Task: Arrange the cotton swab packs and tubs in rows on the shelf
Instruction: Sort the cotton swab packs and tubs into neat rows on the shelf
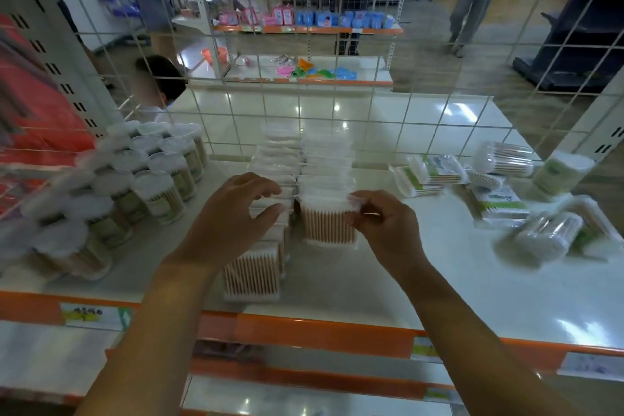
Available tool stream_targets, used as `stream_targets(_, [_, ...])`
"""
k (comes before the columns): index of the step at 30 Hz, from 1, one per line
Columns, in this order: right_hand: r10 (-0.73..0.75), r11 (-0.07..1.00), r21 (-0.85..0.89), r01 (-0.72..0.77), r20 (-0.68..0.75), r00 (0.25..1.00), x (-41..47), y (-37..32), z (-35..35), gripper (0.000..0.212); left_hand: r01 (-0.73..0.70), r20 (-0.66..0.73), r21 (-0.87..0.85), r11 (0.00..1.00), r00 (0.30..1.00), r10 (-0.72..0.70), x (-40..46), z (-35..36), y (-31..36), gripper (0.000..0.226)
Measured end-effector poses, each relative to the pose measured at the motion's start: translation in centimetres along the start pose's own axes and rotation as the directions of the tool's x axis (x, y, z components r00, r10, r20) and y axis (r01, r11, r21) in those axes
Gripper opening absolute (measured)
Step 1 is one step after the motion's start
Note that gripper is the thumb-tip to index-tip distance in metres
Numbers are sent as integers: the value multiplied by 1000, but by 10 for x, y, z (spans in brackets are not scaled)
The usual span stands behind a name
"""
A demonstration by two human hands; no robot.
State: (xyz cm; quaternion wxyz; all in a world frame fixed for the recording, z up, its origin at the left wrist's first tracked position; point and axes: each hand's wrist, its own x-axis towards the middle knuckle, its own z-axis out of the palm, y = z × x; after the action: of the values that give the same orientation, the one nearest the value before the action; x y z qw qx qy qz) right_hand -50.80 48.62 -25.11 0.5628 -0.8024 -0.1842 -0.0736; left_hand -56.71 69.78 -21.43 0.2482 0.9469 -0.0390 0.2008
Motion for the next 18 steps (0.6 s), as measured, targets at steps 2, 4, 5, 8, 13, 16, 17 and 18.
stream_targets(2, [-101,989,-112,98,-17,995,0,4,5,24,1,2,30,1000,1000,-1,0,0,-3,19])
stream_targets(4, [-174,966,-200,166,-24,984,-2,10,8,24,2,10,46,999,1000,-3,-1,2,-6,18])
stream_targets(5, [-194,956,-231,183,-27,981,-4,14,10,24,3,11,49,999,1000,-3,-1,3,-7,18])
stream_targets(8, [-193,945,-272,179,-25,981,-7,19,15,26,-4,13,49,999,1000,3,-4,5,-7,15])
stream_targets(13, [-195,922,-345,175,-25,980,-3,18,15,32,-16,26,32,999,1000,15,-5,4,-8,16])
stream_targets(16, [-211,923,-333,193,-19,977,-6,19,16,44,-16,25,45,999,1000,15,-4,5,-6,14])
stream_targets(17, [-203,932,-310,189,-16,979,-7,19,16,43,-15,25,49,999,1000,13,-4,6,-6,14])
stream_targets(18, [-193,940,-288,181,-12,981,-8,19,16,40,-14,26,53,998,1000,13,-4,6,-6,15])
